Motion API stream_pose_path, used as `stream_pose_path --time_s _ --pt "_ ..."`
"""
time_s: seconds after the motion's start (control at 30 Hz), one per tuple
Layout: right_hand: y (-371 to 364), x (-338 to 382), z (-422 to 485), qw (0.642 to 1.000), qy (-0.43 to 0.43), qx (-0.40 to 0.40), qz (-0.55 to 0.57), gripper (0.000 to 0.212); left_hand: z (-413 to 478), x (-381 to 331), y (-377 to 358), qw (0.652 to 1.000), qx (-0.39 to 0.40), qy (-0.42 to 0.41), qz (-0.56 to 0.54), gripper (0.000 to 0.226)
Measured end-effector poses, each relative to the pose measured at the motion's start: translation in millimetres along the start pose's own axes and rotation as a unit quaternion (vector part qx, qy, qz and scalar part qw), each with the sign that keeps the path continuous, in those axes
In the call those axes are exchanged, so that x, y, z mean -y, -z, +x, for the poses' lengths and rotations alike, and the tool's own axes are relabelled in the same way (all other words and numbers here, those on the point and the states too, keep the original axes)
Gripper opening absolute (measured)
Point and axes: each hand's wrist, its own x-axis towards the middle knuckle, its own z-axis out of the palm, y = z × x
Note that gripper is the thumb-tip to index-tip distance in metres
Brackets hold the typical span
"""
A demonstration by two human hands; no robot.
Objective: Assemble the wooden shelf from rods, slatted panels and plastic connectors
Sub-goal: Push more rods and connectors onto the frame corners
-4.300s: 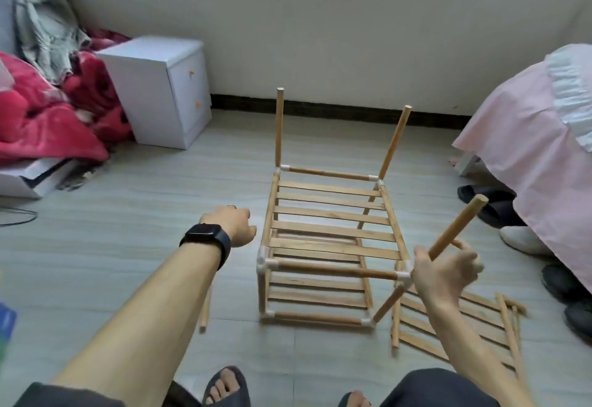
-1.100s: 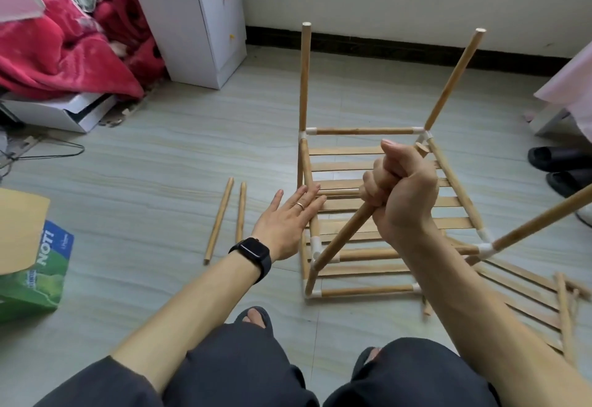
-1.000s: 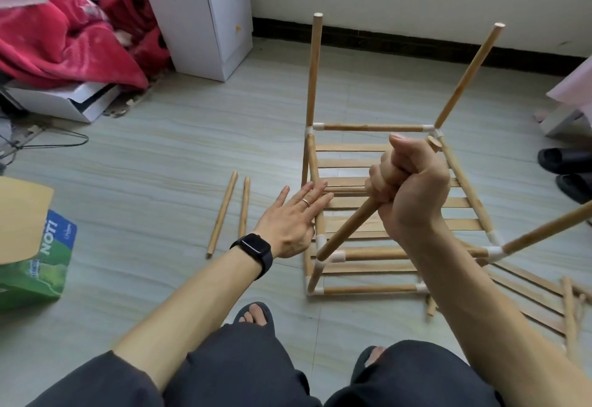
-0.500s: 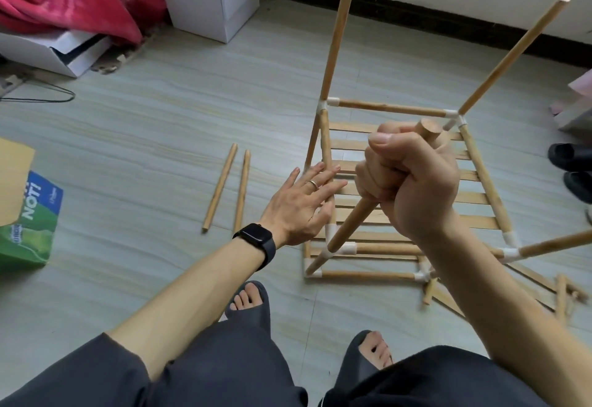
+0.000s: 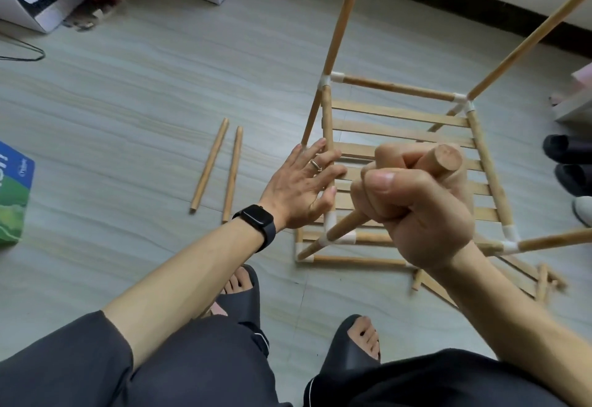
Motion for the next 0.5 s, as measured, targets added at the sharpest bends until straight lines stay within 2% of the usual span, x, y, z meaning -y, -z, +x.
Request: stream_pose_path --time_s 0.13,0.23,0.33,0.43,0.5 --pt "-9 -7 -3 0.999 0.025 0.012 -0.034 0.032 2 3 -5 0.998 0.031 0.006 0.047 0.058" --pt "-16 -9 3 0.999 0.018 -0.032 -0.021 0.032 5 2 3 0.997 0.043 -0.003 0.065 0.055" --pt "-17 -5 6 0.998 0.028 -0.045 -0.046 0.026 7 3 21 0.987 0.105 -0.021 0.117 0.061" --pt "-17 -7 12 0.996 0.020 -0.063 -0.061 0.033 17 -1 50 0.982 0.149 0.025 0.117 0.069" --pt "-18 -12 22 0.992 0.030 -0.084 -0.084 0.043 25 -11 73 0.978 0.159 0.079 0.107 0.052"
